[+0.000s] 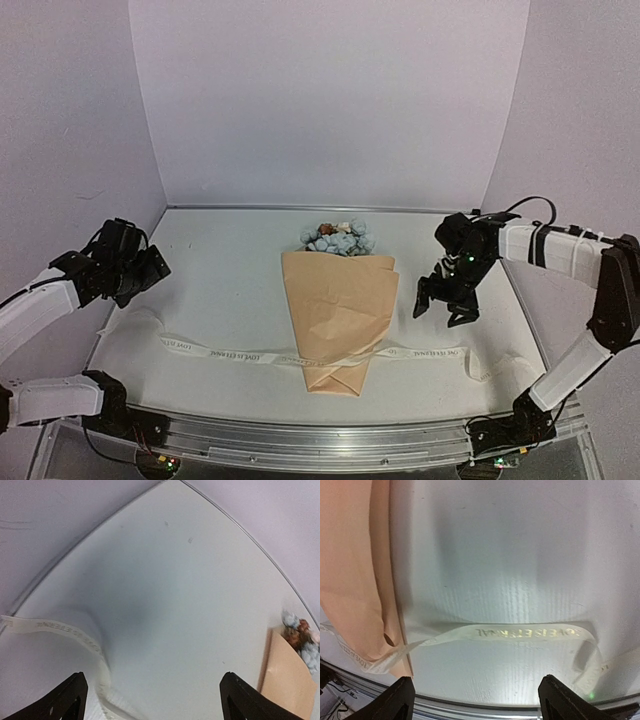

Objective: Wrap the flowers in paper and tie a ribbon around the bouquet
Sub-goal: Straighten the ribbon at the center of the board, then pick up the folded bouquet from the center of the board.

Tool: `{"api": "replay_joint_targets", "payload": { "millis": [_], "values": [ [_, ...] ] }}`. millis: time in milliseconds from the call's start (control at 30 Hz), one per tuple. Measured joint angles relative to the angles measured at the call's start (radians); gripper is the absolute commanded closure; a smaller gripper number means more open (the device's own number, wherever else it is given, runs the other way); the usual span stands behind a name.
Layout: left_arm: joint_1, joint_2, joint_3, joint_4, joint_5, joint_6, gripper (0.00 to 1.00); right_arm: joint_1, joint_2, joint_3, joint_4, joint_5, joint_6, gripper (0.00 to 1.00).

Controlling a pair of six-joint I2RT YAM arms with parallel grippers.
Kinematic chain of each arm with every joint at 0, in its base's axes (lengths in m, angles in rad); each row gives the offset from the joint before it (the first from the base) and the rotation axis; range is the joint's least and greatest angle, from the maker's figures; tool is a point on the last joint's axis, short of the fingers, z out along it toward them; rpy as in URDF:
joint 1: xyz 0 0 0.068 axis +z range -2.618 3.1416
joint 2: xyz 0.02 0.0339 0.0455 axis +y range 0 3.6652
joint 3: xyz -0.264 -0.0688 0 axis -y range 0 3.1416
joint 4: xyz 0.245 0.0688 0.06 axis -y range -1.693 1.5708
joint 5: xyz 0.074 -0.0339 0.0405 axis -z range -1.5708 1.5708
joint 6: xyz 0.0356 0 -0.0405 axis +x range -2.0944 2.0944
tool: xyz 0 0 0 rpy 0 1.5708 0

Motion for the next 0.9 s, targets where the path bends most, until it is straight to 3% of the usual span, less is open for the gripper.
{"api": "replay_joint_targets", "payload": {
  "millis": [400, 633, 900],
  "values": [
    [-0.231, 0.3, 0.0, 0.422, 0.511, 0.085, 0.18, 0.151, 0.221, 0.012, 0.352, -0.105, 0.127, 0.15],
    [-0.268, 0.464, 0.0, 0.616, 0.699, 0.073, 0.25, 0.152, 0.316, 0.007, 0.518, -0.135, 0.209, 0.29],
    [-0.311, 0.639, 0.0, 0.808, 0.812, 0.022, 0.29, 0.152, 0.346, -0.038, 0.697, -0.163, 0.303, 0.47]
  ]
}}
